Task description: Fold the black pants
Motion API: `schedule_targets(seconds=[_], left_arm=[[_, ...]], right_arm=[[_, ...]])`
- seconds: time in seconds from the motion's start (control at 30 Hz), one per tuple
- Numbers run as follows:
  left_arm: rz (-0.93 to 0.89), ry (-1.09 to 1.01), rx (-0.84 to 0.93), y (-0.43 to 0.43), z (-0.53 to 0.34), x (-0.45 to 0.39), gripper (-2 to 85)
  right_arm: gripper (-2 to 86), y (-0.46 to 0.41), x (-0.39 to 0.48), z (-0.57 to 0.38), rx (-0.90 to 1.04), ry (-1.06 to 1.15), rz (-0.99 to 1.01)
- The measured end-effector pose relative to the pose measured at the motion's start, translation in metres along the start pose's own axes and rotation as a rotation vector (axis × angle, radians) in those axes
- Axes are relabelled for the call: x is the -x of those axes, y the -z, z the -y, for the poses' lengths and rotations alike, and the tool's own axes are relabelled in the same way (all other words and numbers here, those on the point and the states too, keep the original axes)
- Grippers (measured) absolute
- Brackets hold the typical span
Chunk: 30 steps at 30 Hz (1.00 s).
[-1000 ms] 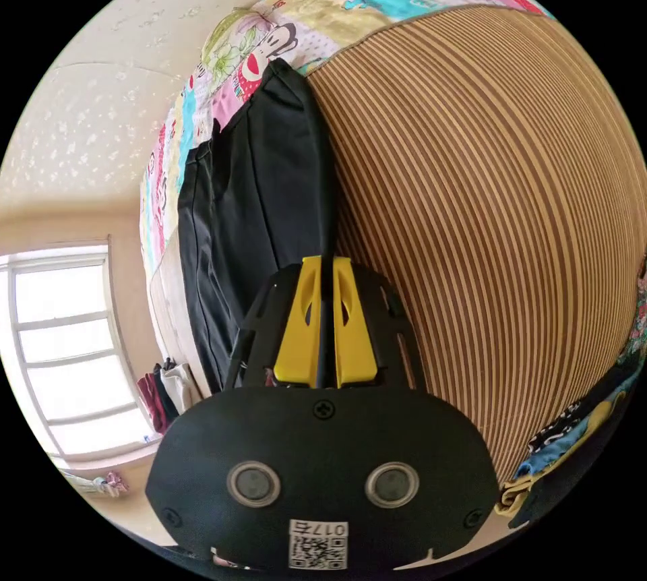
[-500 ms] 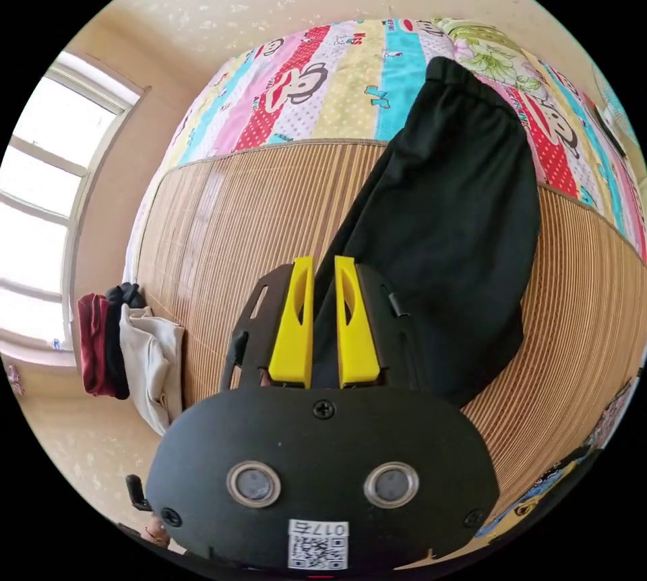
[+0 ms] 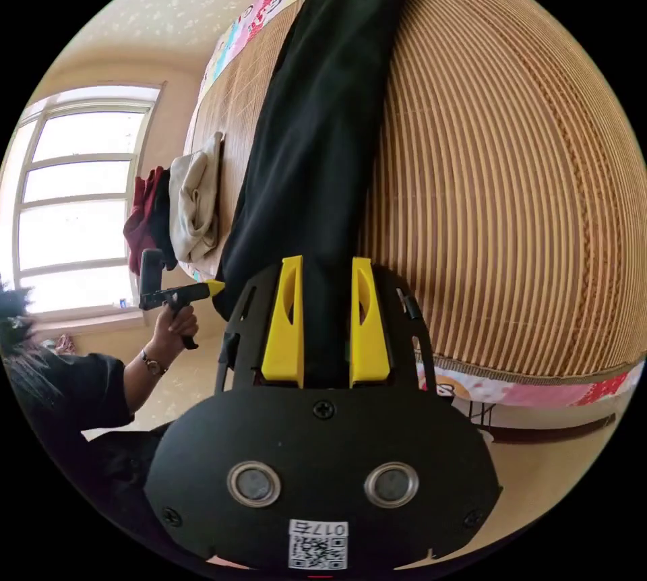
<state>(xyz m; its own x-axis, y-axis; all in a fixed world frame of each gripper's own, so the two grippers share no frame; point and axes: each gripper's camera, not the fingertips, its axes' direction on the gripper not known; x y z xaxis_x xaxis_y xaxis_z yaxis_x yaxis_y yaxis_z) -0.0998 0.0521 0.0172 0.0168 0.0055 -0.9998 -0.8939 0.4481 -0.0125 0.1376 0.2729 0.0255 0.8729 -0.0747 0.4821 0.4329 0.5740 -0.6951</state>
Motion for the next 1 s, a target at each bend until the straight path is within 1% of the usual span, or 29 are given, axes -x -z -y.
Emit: schedule_targets(seconds=[0.03,0.07,0.1,0.13,0.17,0.2,0.27,0.33,0.37,0.4,0.43,0.47,0.53,0.6,0.67,0.7,0.77,0.8,0.87,0.93,1.0], left_arm=[[-0.028,-0.051,0.009,-0.011,0.003,-0.005,10.6],[-0.039,-0.044,0.006,-0.017,0.002,-0.006,9.2],[-0.054,-0.037,0.005,-0.020,0.001,-0.007,8.5],[-0.096,-0.006,0.042,-0.025,-0.003,-0.007,7.0],[-0.175,0.015,0.090,-0.028,-0.008,-0.011,5.4],[-0.226,0.009,0.096,-0.026,-0.013,-0.016,5.3],[-0.472,-0.036,0.079,-0.011,-0.038,-0.037,4.7],[-0.607,-0.027,0.092,-0.008,-0.060,-0.044,4.2],[-0.647,0.003,0.105,-0.012,-0.075,-0.041,3.7],[-0.638,0.029,0.115,-0.015,-0.083,-0.037,3.5],[-0.547,0.105,0.164,-0.026,-0.098,-0.025,3.0],[-0.386,0.216,0.252,-0.040,-0.112,-0.009,2.5],[-0.232,0.267,0.304,-0.047,-0.126,0.003,1.6],[-0.221,0.202,0.260,-0.042,-0.127,-0.003,2.2],[-0.164,0.061,0.175,-0.032,-0.113,-0.027,5.4],[-0.140,0.018,0.153,-0.031,-0.108,-0.036,5.7],[-0.052,-0.133,0.087,-0.035,-0.088,-0.072,6.6],[-0.034,-0.158,0.075,-0.038,-0.083,-0.080,7.0],[0.022,-0.213,0.050,-0.057,-0.067,-0.103,8.9],[0.050,-0.203,0.054,-0.075,-0.061,-0.112,9.3],[0.064,-0.186,0.064,-0.093,-0.060,-0.118,7.1]], right_arm=[[10.7,-0.013,0.006,-0.008,0.044,0.026,0.050],[9.6,-0.016,0.009,-0.015,0.028,0.024,0.072],[9.0,-0.015,0.008,-0.016,0.025,0.001,0.076],[6.9,-0.010,0.003,-0.016,0.036,-0.060,0.102],[5.6,0.002,-0.002,-0.017,0.048,-0.086,0.202],[5.3,0.010,-0.003,-0.019,0.043,-0.086,0.259],[4.5,0.048,-0.003,-0.036,-0.020,-0.041,0.394],[4.5,0.068,-0.009,-0.050,-0.020,-0.047,0.397],[4.7,0.072,-0.017,-0.057,0.017,-0.079,0.331],[4.8,0.072,-0.021,-0.060,0.047,-0.095,0.276],[5.2,0.066,-0.029,-0.063,0.140,-0.149,0.114],[5.8,0.059,-0.037,-0.063,0.232,-0.234,-0.105],[6.9,0.058,-0.038,-0.055,0.243,-0.318,-0.342],[7.4,0.063,-0.015,-0.036,0.125,-0.241,-0.359],[8.1,0.058,0.026,0.006,-0.009,-0.089,-0.334],[8.2,0.054,0.036,0.018,-0.036,-0.056,-0.335],[9.8,0.031,0.071,0.077,-0.096,0.048,-0.325],[10.2,0.026,0.079,0.092,-0.107,0.062,-0.320],[10.9,0.011,0.106,0.145,-0.213,0.132,-0.303],[10.8,0.000,0.117,0.179,-0.279,0.149,-0.293],[9.7,-0.020,0.113,0.209,-0.245,0.085,-0.363]])
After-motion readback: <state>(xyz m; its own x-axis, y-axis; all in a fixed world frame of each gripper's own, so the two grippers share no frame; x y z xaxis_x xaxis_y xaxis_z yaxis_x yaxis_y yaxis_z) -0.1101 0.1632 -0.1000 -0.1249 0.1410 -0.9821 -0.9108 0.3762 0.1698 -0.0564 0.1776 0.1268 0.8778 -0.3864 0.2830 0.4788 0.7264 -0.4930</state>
